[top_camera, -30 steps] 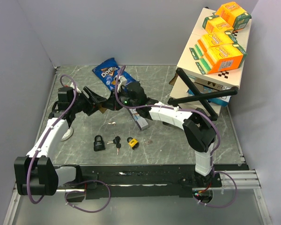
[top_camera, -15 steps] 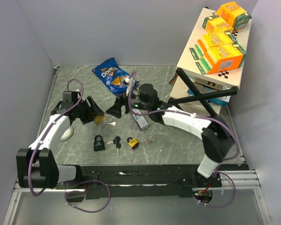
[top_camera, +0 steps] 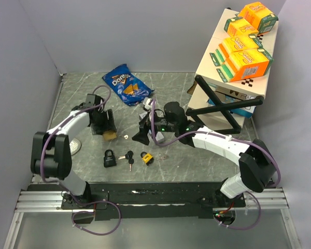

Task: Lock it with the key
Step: Place the lock at the center of the board.

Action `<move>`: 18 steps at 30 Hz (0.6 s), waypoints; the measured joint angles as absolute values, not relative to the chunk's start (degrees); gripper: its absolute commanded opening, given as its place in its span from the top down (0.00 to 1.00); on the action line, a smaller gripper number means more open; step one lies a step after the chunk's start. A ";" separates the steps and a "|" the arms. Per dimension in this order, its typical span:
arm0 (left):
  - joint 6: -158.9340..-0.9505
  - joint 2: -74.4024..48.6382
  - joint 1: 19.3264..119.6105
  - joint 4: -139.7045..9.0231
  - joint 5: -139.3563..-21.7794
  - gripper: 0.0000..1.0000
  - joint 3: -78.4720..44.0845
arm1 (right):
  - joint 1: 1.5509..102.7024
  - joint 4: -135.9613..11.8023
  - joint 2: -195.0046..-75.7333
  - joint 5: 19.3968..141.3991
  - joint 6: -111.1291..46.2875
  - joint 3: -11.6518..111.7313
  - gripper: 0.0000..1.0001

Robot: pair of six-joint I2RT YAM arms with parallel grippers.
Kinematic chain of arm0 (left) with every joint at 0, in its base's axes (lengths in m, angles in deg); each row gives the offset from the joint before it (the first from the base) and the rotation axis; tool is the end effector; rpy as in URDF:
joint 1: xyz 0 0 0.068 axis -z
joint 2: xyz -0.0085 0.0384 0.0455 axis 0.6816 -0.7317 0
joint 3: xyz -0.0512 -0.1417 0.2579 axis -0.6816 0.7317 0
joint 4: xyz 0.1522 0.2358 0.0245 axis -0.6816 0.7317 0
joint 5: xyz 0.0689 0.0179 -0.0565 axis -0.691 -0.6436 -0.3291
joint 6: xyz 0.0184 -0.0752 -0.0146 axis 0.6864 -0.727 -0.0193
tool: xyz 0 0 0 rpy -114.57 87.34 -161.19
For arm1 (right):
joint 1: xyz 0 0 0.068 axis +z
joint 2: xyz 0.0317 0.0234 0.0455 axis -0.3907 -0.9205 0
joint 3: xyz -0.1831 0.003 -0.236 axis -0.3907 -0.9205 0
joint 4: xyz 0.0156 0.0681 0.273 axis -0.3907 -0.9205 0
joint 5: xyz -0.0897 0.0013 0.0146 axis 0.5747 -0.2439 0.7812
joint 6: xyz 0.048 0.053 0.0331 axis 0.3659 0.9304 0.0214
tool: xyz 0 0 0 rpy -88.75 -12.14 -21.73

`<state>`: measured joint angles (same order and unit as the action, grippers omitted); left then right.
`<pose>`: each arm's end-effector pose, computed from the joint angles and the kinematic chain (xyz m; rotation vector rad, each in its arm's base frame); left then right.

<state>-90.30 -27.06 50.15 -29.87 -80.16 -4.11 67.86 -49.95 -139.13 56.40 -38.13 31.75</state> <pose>0.3361 -0.0526 0.1943 -0.3013 2.6992 -0.3576 0.2476 0.2965 0.2969 -1.0852 1.6127 1.0557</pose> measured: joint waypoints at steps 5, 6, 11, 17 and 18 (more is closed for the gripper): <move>-88.55 -34.31 50.98 -28.56 -83.40 0.91 -9.45 | 67.56 -51.20 -137.44 56.20 -41.10 31.27 0.00; -88.35 -35.56 51.11 -28.36 -83.86 0.91 -10.06 | 67.47 -51.29 -137.16 56.03 -41.43 31.24 0.00; -87.83 -38.49 51.83 -27.47 -84.27 0.89 -10.41 | 67.40 -51.35 -135.45 55.70 -42.37 30.22 0.00; -87.30 -40.50 52.86 -26.64 -85.17 0.76 -11.59 | 66.83 -51.75 -134.97 55.57 -42.96 29.50 0.00; -87.24 -40.52 52.99 -26.64 -85.34 0.75 -11.59 | 66.70 -51.94 -134.97 55.57 -42.98 29.45 0.00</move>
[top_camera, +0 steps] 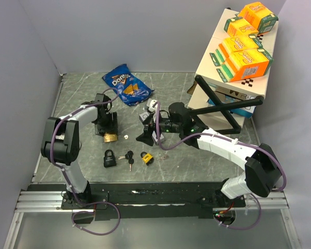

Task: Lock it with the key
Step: Place the lock at the center of the board, then reset both arms

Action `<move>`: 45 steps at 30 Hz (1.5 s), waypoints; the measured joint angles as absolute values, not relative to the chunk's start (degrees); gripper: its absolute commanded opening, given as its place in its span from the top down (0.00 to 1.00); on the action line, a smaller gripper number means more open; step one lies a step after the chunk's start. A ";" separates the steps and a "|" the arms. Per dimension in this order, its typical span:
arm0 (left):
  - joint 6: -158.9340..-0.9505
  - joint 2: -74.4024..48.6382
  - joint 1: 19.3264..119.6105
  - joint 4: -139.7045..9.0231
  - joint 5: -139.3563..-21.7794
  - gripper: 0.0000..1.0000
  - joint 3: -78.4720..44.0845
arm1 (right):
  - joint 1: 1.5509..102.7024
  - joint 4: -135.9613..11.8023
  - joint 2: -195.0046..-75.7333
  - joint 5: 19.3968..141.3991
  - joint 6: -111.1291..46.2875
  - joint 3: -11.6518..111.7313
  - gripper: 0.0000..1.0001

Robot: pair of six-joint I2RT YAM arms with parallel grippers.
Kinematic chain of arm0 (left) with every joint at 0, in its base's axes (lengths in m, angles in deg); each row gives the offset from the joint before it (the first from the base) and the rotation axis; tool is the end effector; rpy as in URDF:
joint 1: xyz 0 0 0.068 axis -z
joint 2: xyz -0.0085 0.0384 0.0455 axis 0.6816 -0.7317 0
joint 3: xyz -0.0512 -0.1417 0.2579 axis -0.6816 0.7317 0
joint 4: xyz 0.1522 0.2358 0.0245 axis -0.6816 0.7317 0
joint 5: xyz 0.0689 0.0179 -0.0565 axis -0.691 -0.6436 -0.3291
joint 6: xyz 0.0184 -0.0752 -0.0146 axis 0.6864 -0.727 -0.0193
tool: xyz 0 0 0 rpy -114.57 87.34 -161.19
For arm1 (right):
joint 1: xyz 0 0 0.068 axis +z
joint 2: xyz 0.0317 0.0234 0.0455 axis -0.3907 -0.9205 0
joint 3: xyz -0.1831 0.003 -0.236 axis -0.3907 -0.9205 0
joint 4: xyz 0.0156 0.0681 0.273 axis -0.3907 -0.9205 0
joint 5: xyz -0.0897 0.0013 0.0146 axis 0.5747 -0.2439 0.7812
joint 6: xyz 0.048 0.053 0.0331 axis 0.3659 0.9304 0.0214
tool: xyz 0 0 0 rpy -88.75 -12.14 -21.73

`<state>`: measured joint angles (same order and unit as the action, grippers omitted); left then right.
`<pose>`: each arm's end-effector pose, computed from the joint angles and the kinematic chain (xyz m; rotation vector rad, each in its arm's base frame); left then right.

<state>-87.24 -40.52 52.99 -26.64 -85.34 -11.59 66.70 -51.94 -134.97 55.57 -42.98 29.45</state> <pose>0.3704 -0.0696 0.1512 -0.2082 2.8570 -0.1908 0.2389 0.2786 0.3027 -1.1354 1.5584 0.9997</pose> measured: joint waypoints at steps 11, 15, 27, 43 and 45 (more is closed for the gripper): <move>-87.26 -40.89 53.62 -26.51 -87.20 0.38 -11.81 | 65.02 -52.14 -134.97 55.16 -43.18 29.45 0.00; -87.26 -40.94 53.67 -26.42 -87.27 0.26 -11.87 | 64.69 -52.12 -134.97 54.76 -43.18 29.45 0.00; -86.03 -39.89 53.65 -25.70 -87.59 0.04 -13.14 | 64.63 -52.25 -134.95 53.73 -41.72 29.82 0.00; -81.51 -21.22 40.93 -23.03 -67.55 0.04 -27.20 | 64.58 -55.48 -131.15 53.01 -38.33 32.99 0.00; -81.09 -18.14 38.63 -22.79 -64.78 0.04 -27.35 | 64.58 -56.38 -129.81 52.99 -37.45 32.99 0.00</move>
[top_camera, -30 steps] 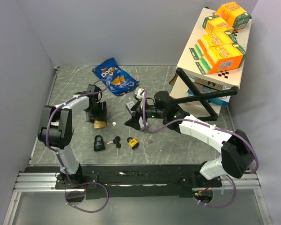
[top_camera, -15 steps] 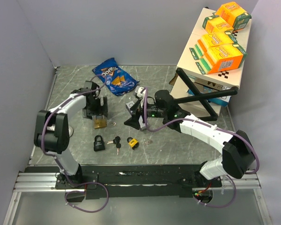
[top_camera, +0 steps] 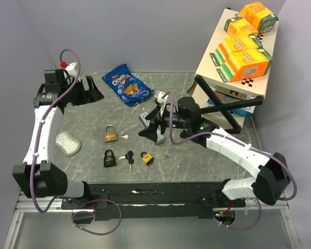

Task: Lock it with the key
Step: Reset both arms

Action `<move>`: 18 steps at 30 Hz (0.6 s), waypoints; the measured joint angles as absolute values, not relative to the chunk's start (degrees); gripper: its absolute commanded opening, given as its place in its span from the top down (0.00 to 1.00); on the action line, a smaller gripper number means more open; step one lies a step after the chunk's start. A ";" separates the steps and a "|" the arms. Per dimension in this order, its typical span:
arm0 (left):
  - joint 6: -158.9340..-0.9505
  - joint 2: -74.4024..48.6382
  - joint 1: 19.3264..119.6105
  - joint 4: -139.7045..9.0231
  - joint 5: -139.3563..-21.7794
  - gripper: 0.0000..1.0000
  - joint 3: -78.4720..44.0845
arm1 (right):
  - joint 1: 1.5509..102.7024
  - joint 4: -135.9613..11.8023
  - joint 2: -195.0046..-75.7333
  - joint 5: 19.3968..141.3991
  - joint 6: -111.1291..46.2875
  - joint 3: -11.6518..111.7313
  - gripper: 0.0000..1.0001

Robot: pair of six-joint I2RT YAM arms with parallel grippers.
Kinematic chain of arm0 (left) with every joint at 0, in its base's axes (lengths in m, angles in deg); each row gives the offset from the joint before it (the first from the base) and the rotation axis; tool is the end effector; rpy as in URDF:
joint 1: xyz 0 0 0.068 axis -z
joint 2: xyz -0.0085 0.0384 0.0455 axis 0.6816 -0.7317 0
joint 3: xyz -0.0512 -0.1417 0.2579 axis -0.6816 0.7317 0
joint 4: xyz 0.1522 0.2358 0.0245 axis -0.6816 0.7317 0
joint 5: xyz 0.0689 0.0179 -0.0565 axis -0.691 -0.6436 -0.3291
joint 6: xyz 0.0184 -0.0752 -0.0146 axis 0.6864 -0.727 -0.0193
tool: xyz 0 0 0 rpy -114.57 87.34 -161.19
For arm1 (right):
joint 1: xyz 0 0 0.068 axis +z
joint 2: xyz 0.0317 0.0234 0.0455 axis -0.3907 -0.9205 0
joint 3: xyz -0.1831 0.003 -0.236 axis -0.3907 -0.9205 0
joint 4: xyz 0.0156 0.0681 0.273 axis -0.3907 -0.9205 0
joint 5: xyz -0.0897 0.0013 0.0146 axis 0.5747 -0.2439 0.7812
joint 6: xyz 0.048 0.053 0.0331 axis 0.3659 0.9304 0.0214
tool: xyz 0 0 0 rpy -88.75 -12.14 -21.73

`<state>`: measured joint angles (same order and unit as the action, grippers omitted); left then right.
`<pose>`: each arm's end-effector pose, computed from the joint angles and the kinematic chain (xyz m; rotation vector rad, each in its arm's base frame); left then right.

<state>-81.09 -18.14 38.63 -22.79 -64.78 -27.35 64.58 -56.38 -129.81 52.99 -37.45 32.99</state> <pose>0.3444 -0.0015 0.3831 -0.1054 2.2322 -0.5501 0.2334 0.2591 0.3481 -1.0537 1.5458 1.0756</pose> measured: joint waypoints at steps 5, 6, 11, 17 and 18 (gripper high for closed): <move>-77.58 -10.88 38.17 -21.37 -60.36 0.04 -23.68 | 64.41 -56.86 -126.86 52.66 -35.86 32.95 0.00; -76.90 -9.37 38.26 -20.87 -60.12 0.04 -22.26 | 64.30 -56.84 -126.32 52.62 -35.66 32.88 0.00; -74.65 -0.41 38.32 -18.31 -59.46 0.04 -12.99 | 64.21 -56.77 -125.20 52.34 -34.79 31.66 0.00; -74.62 5.66 38.32 -17.52 -58.66 0.04 -9.86 | 64.19 -57.17 -125.36 52.16 -34.59 30.94 0.00; -74.62 6.08 38.32 -17.50 -58.63 0.04 -9.84 | 64.19 -57.17 -125.38 52.14 -34.59 30.94 0.00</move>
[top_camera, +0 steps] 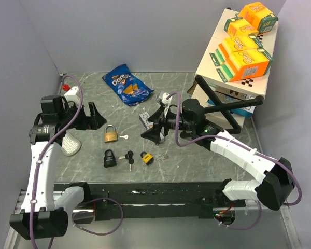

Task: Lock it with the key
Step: Reset both arms

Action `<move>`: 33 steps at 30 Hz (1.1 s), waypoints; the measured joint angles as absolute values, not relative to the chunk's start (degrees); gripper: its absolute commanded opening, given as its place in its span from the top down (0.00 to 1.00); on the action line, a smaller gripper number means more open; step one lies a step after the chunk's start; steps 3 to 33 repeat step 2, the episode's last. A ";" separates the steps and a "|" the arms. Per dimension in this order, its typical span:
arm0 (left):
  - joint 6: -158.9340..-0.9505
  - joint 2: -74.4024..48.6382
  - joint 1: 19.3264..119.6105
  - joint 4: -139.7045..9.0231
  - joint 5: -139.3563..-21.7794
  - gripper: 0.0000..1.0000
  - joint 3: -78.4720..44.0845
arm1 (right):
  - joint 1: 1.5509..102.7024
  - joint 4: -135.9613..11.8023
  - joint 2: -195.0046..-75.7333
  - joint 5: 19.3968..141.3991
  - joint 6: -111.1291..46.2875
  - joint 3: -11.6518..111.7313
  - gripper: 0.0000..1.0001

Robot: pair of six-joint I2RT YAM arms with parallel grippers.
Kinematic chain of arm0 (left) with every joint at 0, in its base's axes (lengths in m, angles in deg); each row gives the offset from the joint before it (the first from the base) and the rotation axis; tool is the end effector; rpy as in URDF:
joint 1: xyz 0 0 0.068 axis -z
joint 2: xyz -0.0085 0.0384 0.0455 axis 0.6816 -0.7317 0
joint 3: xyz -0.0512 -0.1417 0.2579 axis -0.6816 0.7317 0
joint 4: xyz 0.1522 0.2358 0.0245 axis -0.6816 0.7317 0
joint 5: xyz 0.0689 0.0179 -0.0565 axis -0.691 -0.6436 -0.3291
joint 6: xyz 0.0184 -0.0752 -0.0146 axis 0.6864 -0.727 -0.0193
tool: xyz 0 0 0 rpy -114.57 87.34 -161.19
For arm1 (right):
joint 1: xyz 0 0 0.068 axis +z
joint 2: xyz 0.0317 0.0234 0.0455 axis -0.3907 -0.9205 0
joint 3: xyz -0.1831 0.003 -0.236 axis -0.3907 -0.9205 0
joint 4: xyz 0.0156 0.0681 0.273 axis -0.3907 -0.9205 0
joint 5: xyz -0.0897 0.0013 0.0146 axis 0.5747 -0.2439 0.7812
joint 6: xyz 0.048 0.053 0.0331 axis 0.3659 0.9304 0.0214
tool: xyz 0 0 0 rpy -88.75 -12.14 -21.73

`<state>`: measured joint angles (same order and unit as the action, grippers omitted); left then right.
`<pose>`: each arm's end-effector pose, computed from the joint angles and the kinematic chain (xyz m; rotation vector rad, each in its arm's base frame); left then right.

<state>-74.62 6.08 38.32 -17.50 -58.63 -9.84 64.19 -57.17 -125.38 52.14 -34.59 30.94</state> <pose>0.2215 -0.0161 0.3737 0.0819 2.1821 -0.5989 0.2190 0.2444 0.3566 -1.0208 1.5472 1.1162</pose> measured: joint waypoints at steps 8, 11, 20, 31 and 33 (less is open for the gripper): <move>-74.65 6.45 38.32 -17.50 -58.63 0.04 -9.84 | 64.19 -57.17 -125.42 52.10 -34.59 30.94 0.00; -74.65 6.45 38.32 -17.50 -58.63 0.04 -9.84 | 64.19 -57.17 -125.42 52.10 -34.59 30.94 0.00; -74.65 6.45 38.32 -17.50 -58.63 0.04 -9.84 | 64.19 -57.17 -125.42 52.10 -34.59 30.94 0.00; -74.65 6.45 38.32 -17.50 -58.63 0.04 -9.84 | 64.19 -57.17 -125.42 52.10 -34.59 30.94 0.00; -74.65 6.45 38.32 -17.50 -58.63 0.04 -9.84 | 64.19 -57.17 -125.42 52.10 -34.59 30.94 0.00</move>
